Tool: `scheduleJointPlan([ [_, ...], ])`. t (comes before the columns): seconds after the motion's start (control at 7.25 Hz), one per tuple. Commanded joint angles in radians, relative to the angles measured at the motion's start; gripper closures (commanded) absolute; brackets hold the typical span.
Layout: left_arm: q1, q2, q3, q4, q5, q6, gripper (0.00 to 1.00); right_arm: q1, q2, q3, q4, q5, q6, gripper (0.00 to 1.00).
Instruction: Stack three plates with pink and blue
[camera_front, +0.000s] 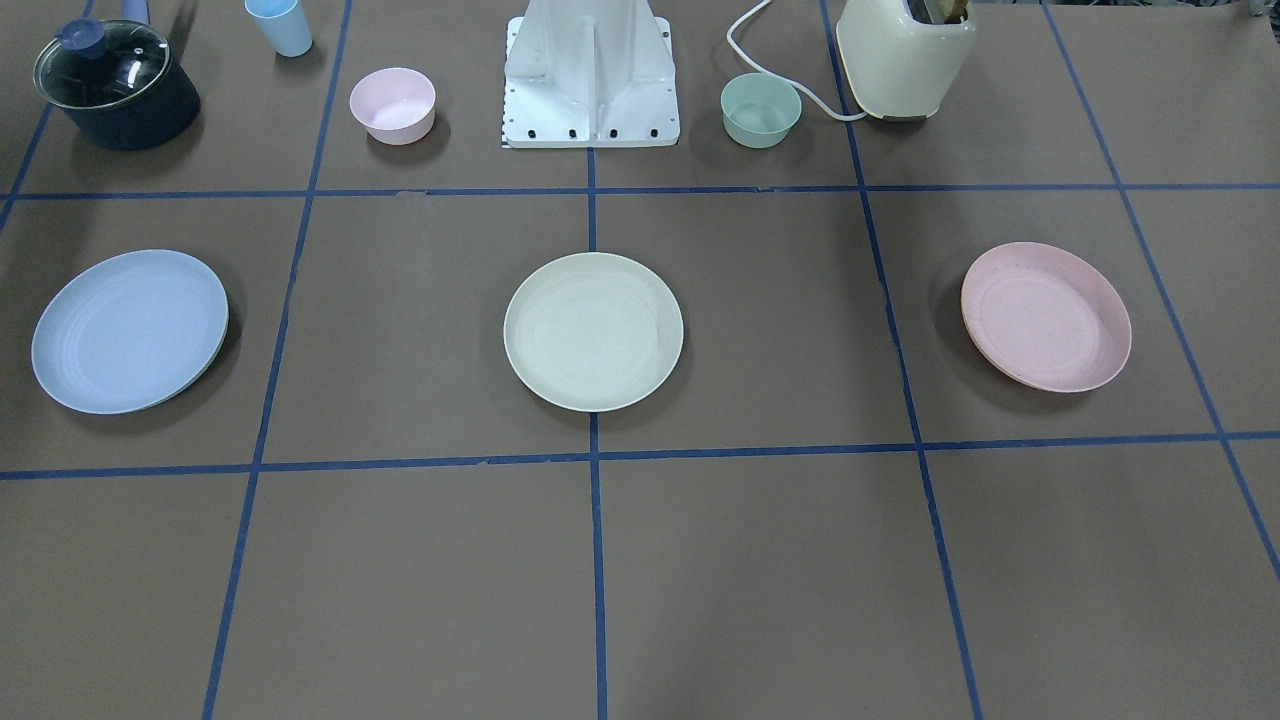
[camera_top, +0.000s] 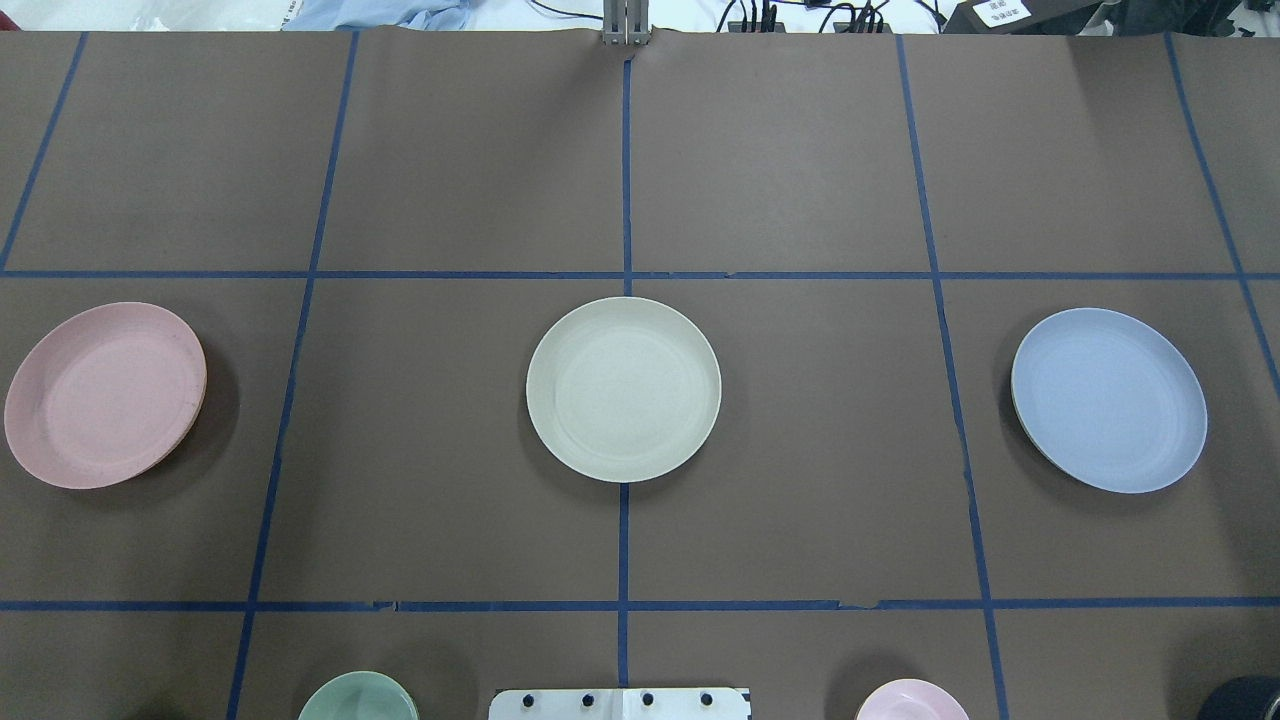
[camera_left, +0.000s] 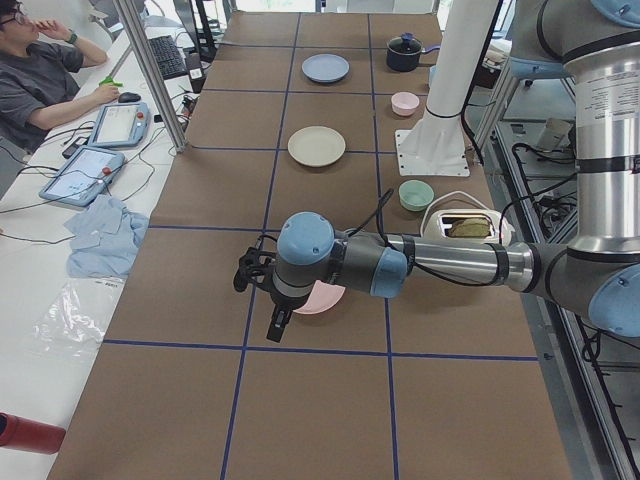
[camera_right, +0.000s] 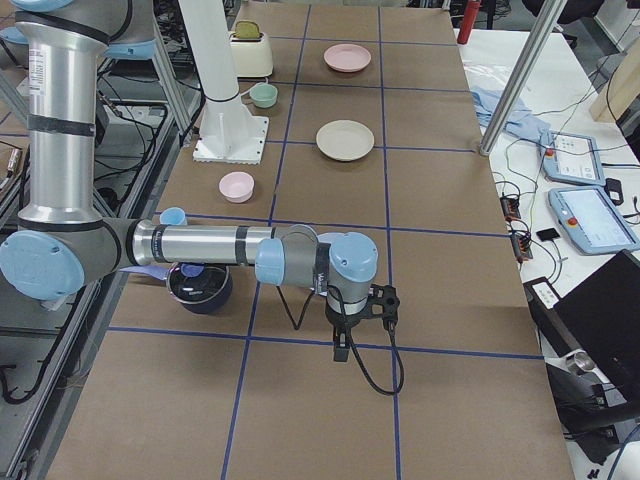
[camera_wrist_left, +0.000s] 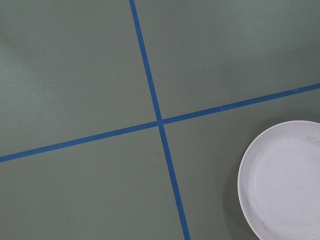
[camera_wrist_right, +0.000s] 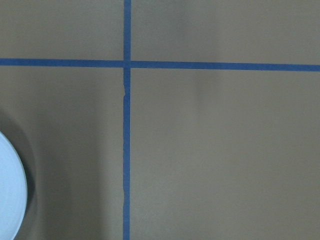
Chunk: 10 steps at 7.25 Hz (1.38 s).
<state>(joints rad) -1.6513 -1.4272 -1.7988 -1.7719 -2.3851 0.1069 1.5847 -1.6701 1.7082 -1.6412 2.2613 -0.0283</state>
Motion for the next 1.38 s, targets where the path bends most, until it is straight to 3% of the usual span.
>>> scheduleJointPlan([
  [0.0, 0.001, 0.017, -0.007, -0.081, 0.006, 0.010, 0.00, 0.000, 0.001, 0.013, 0.000, 0.004, 0.002, 0.00],
  [0.28, 0.001, 0.051, -0.002, -0.191, 0.010, 0.011, 0.00, 0.000, 0.003, 0.069, 0.000, 0.004, 0.005, 0.00],
  [0.55, 0.004, 0.039, -0.020, -0.237, 0.122, 0.010, 0.00, 0.000, 0.007, 0.173, 0.003, 0.001, 0.007, 0.00],
  [0.69, 0.005, 0.018, -0.004, -0.339, 0.133, -0.001, 0.00, -0.005, 0.028, 0.191, 0.083, 0.001, 0.011, 0.00],
  [0.83, 0.007, -0.049, 0.021, -0.460, 0.141, -0.013, 0.00, -0.005, 0.030, 0.164, 0.172, 0.009, 0.028, 0.00],
  [1.24, 0.016, -0.044, 0.076, -0.576, 0.101, -0.147, 0.00, -0.006, 0.029, 0.159, 0.246, 0.116, 0.076, 0.00],
])
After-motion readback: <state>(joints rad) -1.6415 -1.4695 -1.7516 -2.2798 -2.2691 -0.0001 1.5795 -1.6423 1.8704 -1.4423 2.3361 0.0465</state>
